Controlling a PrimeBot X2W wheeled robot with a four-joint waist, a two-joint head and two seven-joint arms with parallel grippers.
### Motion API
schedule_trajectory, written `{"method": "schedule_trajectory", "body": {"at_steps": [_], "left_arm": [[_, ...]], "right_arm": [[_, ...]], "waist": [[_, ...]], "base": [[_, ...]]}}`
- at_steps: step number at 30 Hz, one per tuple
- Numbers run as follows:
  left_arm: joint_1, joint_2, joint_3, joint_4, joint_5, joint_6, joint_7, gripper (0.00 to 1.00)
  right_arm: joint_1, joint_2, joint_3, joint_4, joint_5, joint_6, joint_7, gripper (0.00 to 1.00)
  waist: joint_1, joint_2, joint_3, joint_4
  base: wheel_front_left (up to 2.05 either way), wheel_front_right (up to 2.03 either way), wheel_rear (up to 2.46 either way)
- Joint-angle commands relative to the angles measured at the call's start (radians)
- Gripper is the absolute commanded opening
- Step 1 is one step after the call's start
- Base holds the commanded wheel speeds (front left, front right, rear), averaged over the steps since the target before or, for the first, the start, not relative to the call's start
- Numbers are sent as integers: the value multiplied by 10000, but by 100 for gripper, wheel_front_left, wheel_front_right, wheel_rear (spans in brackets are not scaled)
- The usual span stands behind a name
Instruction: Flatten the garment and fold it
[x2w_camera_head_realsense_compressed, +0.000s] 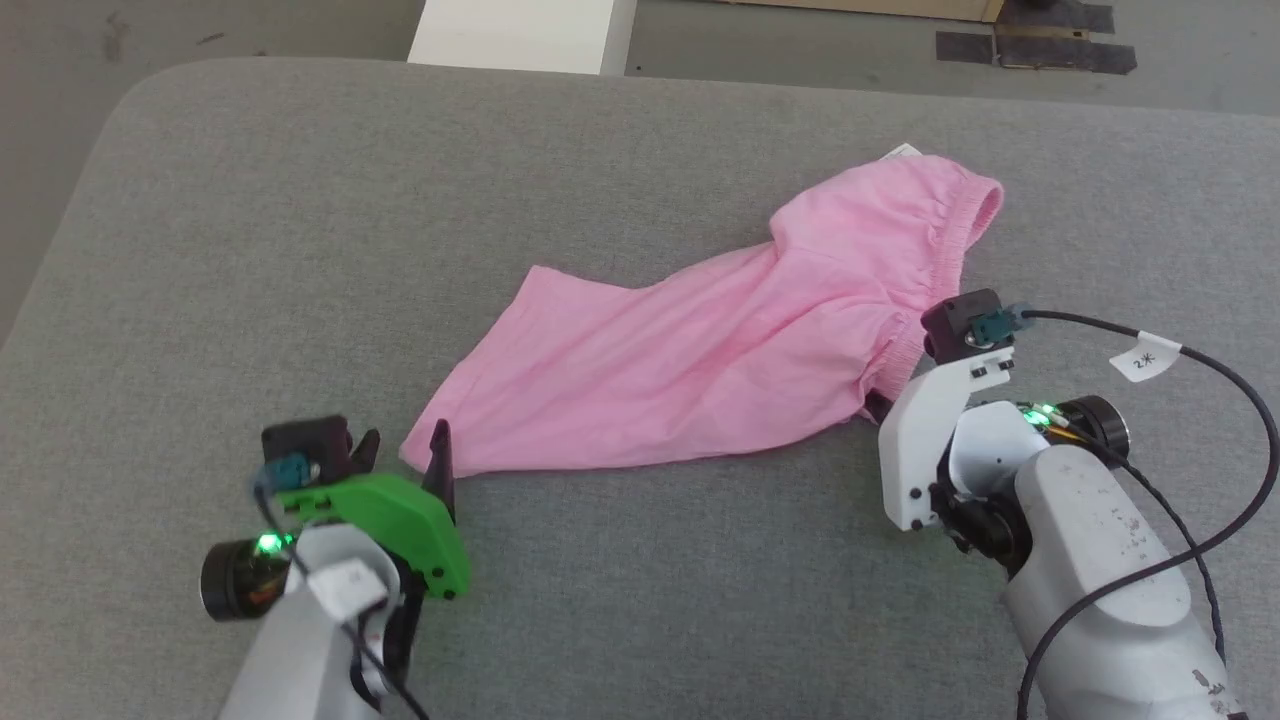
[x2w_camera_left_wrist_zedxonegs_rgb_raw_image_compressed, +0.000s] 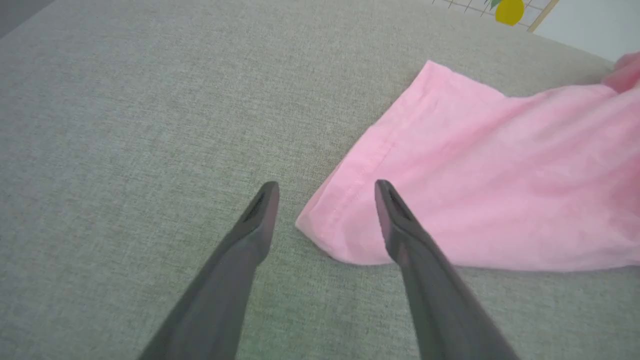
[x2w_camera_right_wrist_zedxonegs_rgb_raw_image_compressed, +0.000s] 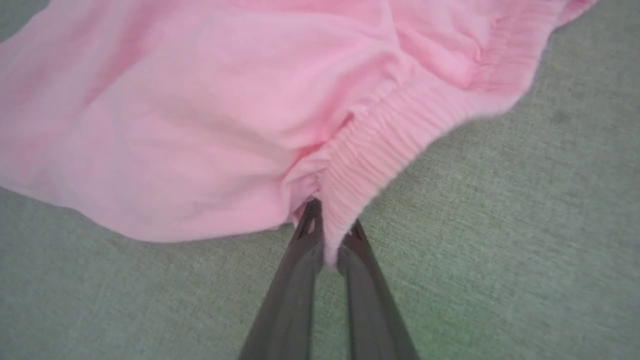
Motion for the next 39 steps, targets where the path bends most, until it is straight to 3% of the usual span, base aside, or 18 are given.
{"method": "schedule_trajectory", "body": {"at_steps": [1,7,8,9,17,23,31,39], "left_arm": [[-310,197,-32,73,40,123,438,100],[-807,415,-150,1068,-119,367,2582,100],[-820,369,-184,1191,-268,264,2866,43],[-826,309,-186,1239,-408,181,3011,0],[-757,-118,320,575,-1579,-262,2921,0],[-1546,-99,810,-1059,-2206,-654,2437,0],[-3842,336,1097,-2571,-2192,-589,2582,0],[-6085,894,881,-1879,-1685,-336,3355,0]], "right_arm": [[115,-22,81,-112,86,-13,6,0],[108,-42,406,-434,237,-13,113,0],[103,-41,450,-475,265,-13,99,0],[103,-47,482,-502,285,-13,99,0],[154,-233,364,-867,577,-13,-136,0],[-130,-621,5,-1994,1906,-13,299,0],[-1276,-1471,-752,-4278,3879,-13,2249,0],[-2685,-992,-1847,-4755,4527,-13,4461,0]], "waist": [[0,0,25,-45],[0,0,132,-330],[0,0,143,-386],[0,0,150,-424],[0,0,-164,-589],[0,0,-742,-542],[0,0,-1374,-630],[0,0,-1035,-829]], "base": [[0,0,0],[0,0,0],[0,0,0],[0,0,0],[0,0,0],[0,0,0],[0,0,0],[0,0,0]]}}
